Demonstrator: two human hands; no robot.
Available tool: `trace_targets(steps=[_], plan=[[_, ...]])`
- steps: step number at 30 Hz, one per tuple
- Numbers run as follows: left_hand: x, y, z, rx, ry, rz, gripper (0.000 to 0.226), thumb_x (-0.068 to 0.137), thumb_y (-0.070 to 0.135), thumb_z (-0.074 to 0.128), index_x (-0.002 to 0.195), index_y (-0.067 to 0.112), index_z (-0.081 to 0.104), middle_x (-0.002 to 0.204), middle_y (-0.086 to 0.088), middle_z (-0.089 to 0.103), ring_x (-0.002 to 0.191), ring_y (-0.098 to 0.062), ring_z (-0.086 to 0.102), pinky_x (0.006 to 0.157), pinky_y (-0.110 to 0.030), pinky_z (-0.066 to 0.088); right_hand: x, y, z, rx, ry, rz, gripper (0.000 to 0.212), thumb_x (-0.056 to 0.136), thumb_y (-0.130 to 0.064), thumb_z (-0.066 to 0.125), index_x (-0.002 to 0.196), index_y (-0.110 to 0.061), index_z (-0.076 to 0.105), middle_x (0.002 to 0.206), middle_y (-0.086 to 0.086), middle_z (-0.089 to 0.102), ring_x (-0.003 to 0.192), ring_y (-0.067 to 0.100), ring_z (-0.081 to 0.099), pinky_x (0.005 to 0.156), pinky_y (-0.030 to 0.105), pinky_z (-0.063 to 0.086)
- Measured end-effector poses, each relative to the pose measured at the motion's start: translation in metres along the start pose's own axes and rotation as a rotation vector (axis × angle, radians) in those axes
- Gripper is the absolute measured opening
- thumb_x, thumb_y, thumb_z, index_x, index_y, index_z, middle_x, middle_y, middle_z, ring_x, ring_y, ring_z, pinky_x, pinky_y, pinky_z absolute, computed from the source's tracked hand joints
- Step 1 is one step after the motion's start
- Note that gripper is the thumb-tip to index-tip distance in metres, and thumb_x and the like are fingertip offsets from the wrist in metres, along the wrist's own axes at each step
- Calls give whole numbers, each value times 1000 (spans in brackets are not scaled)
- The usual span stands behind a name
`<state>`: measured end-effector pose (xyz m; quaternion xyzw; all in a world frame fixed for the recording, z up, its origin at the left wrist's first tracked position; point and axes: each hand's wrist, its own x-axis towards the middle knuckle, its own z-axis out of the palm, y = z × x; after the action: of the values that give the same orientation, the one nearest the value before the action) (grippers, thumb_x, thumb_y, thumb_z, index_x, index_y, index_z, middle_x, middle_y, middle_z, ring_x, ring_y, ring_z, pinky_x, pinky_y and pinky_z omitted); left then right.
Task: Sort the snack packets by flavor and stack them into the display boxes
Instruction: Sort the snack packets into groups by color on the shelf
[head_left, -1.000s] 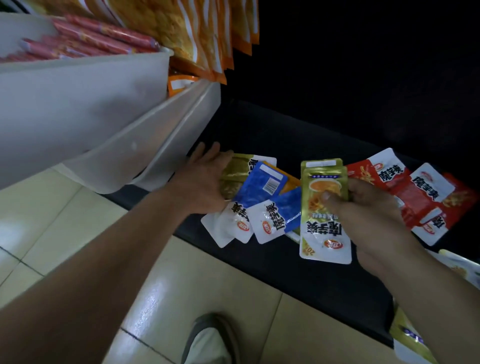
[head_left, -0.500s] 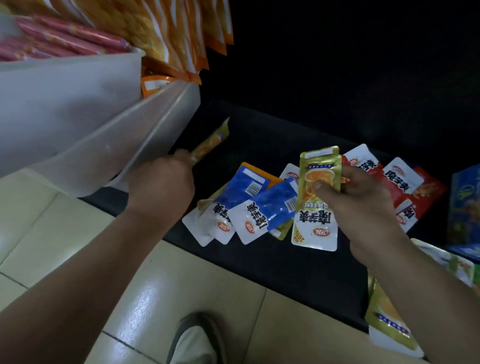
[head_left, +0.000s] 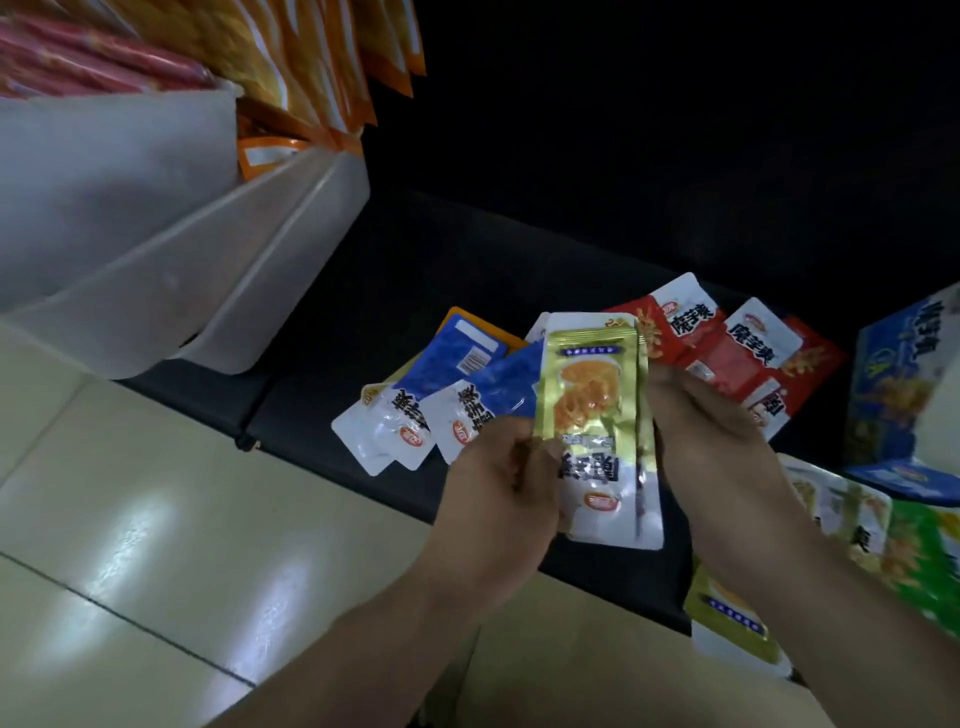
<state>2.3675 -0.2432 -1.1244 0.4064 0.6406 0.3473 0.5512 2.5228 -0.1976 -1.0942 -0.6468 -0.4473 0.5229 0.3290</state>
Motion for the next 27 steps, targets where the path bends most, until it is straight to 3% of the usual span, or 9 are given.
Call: trace_targets(steps=[4, 6, 8, 10, 13, 17, 19, 23, 27], plan=[[9, -5, -3, 426, 7, 335, 18, 104, 25, 55, 87, 25, 62, 72, 10, 62, 60, -8, 58, 56, -29, 46, -3, 14, -8, -119, -69, -59, 8, 98, -28, 67, 104, -33, 70, 91, -6, 77, 85, 13, 74, 79, 40, 61], [27, -13, -22, 754, 172, 478, 14, 97, 32, 61, 102, 23, 70, 98, 6, 67, 83, -17, 64, 70, -32, 51, 1, 23, -13, -110, 5, -28, 9, 97, -24, 70, 101, -32, 69, 89, -10, 77, 79, 9, 74, 71, 34, 59], [44, -20, -43, 1018, 325, 394, 40, 89, 44, 68, 119, 18, 69, 121, -7, 66, 104, -32, 63, 84, -43, 53, 4, 32, -16, -106, 80, -1, 8, 96, -24, 70, 100, -31, 68, 86, -14, 76, 74, 2, 71, 64, 28, 53], [52, -24, -57, 1102, 365, 272, 57, 83, 53, 73, 126, 16, 64, 122, -9, 66, 105, -35, 61, 81, -45, 51, 6, 37, -17, -85, 123, 15, 9, 97, -25, 71, 103, -32, 68, 85, -18, 75, 73, -1, 71, 58, 23, 50], [57, -27, -65, 1018, 340, 252, 68, 77, 49, 79, 134, 18, 59, 115, -8, 65, 101, -32, 59, 80, -42, 47, 10, 42, -17, -54, 135, 14, 11, 97, -21, 71, 106, -28, 69, 83, -18, 75, 72, -1, 71, 49, 10, 47], [61, -22, -68, 880, 285, 155, 68, 70, 49, 84, 130, 26, 60, 110, 1, 56, 102, -23, 55, 84, -39, 50, 14, 44, -12, -51, 111, 12, 13, 97, -18, 71, 104, -29, 68, 84, -18, 76, 73, -1, 71, 50, 7, 47], [63, -19, -71, 791, 240, 111, 52, 72, 46, 85, 116, 28, 65, 103, 7, 55, 97, -16, 57, 77, -35, 51, 13, 44, -9, -80, 96, 7, 14, 97, -21, 72, 104, -32, 67, 85, -21, 75, 73, -5, 70, 54, 10, 48], [62, -3, -81, 409, 221, 4, 16, 88, 31, 79, 91, 23, 65, 80, 4, 68, 63, -4, 67, 48, -23, 49, 10, 48, -2, -82, 67, 16, 15, 97, -23, 72, 107, -33, 68, 88, -16, 77, 77, -1, 73, 60, 16, 52], [56, 14, -103, 222, 345, -52, 17, 98, 38, 68, 93, 22, 66, 81, 1, 76, 61, 0, 70, 52, -23, 53, 9, 53, 3, -110, 49, 24, 14, 97, -23, 71, 107, -32, 68, 89, -16, 77, 80, 0, 73, 70, 29, 53]])
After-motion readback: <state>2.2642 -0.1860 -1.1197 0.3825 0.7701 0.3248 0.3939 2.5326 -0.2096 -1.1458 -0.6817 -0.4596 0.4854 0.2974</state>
